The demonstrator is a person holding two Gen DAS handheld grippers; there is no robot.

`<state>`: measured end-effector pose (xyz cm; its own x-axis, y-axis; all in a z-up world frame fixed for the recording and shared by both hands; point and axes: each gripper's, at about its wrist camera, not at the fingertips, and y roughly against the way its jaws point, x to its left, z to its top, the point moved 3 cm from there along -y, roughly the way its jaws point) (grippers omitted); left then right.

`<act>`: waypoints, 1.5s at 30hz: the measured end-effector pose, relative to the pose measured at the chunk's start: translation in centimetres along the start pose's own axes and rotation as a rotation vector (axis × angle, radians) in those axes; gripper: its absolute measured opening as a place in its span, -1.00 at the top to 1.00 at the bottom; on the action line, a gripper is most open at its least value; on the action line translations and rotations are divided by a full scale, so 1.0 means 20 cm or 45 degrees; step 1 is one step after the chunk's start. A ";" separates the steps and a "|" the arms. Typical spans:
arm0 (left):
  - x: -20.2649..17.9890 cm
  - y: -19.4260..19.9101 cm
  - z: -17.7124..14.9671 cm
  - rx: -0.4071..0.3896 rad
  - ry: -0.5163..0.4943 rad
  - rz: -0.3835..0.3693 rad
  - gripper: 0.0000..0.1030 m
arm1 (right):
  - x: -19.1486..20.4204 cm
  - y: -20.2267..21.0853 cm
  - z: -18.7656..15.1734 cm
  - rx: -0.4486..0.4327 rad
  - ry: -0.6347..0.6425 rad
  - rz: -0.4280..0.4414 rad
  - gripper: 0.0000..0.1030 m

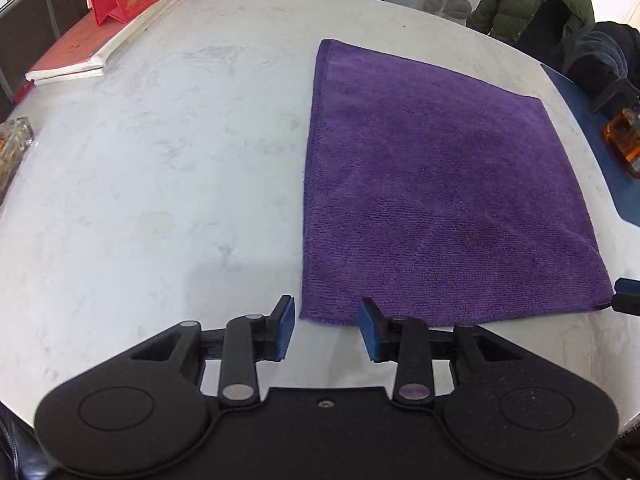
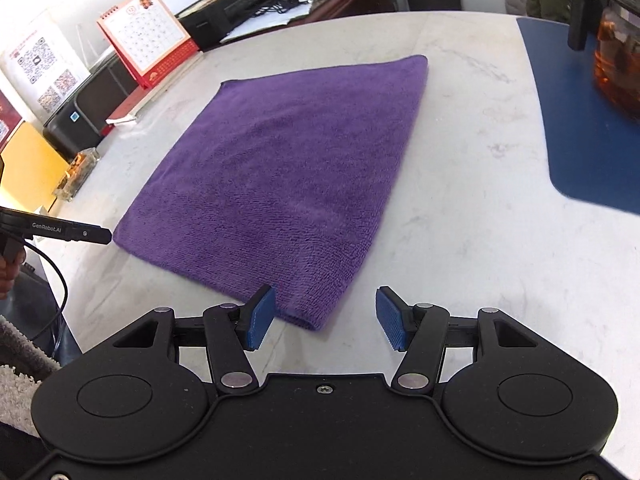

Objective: Fold towel
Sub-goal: 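Lower both grippers onto the towel hem and close them on it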

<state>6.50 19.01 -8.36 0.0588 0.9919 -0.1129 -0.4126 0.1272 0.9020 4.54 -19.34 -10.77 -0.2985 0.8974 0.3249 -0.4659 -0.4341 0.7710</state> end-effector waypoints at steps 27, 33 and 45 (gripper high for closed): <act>-0.10 -0.10 -0.01 -0.018 -0.119 0.002 -0.15 | 0.15 -0.13 0.02 0.104 0.000 -0.207 -0.08; -0.12 -0.11 -0.01 -0.011 -0.155 0.018 -0.19 | 0.15 -0.12 0.00 0.095 -0.036 -0.171 -0.08; -0.11 -0.10 -0.02 -0.036 -0.112 0.004 -0.21 | 0.14 -0.12 -0.01 0.081 -0.059 -0.131 0.16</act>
